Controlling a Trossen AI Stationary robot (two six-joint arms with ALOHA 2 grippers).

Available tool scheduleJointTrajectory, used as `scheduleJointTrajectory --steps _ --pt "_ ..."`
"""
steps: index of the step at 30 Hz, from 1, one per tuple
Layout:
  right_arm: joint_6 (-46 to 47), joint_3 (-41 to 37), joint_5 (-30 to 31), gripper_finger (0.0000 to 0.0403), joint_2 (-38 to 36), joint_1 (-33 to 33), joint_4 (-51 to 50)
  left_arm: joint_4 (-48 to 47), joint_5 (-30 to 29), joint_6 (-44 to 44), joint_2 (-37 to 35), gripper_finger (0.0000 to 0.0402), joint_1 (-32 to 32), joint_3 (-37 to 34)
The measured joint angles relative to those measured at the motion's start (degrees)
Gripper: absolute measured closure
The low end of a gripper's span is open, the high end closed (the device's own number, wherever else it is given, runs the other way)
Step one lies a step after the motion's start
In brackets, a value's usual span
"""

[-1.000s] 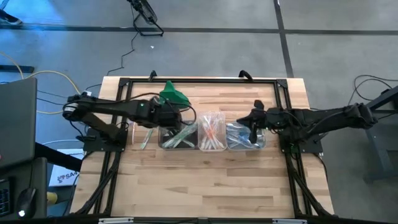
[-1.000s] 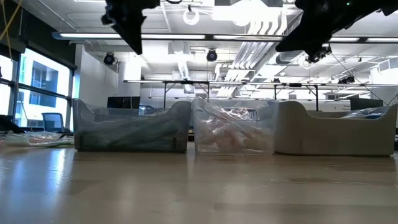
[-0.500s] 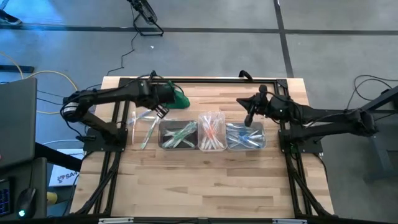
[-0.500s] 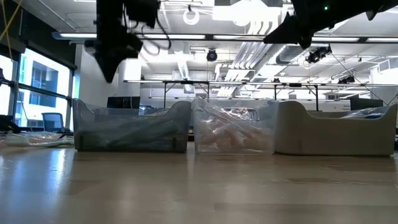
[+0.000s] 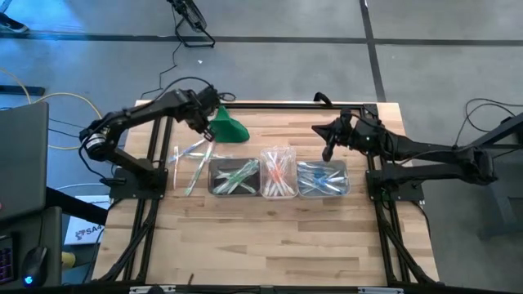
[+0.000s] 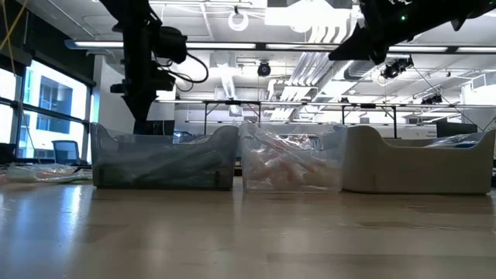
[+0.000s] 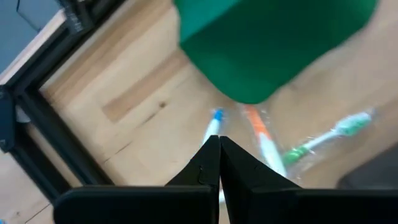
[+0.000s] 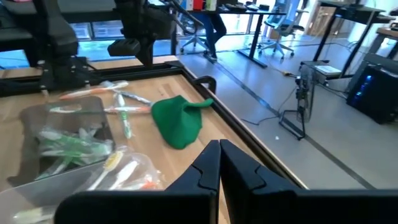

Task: Pick & Place Toothbrushes
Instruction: Put the blue toothbrush into the gray bin

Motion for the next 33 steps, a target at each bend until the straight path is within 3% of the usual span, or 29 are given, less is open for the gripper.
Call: scheduleJointTrajectory --steps 8,16,22,26,33 --pt "-1.3 0.0 0.0 0.0401 0.0 -3.3 0.0 -0.4 1.4 3.1 0.0 0.0402 6.7 0.0" --pt "-1.3 0.0 0.0 0.0401 0.0 -6.4 0.0 -0.6 1.4 8.6 0.0 0.0395 8.2 0.0" --pt "-1.3 0.0 -0.1 0.0401 0.0 -6.8 0.0 -0.7 1.4 8.8 0.9 0.032 8.0 0.0" --pt "-1.3 0.0 0.0 0.0401 0.0 -6.8 -0.6 -1.2 1.4 15.1 2.4 0.0269 8.0 0.0" --pt "-1.5 0.0 -0.1 0.04 0.0 -6.8 -3.1 -5.7 4.9 17.4 6.3 0.0262 8.0 0.0"
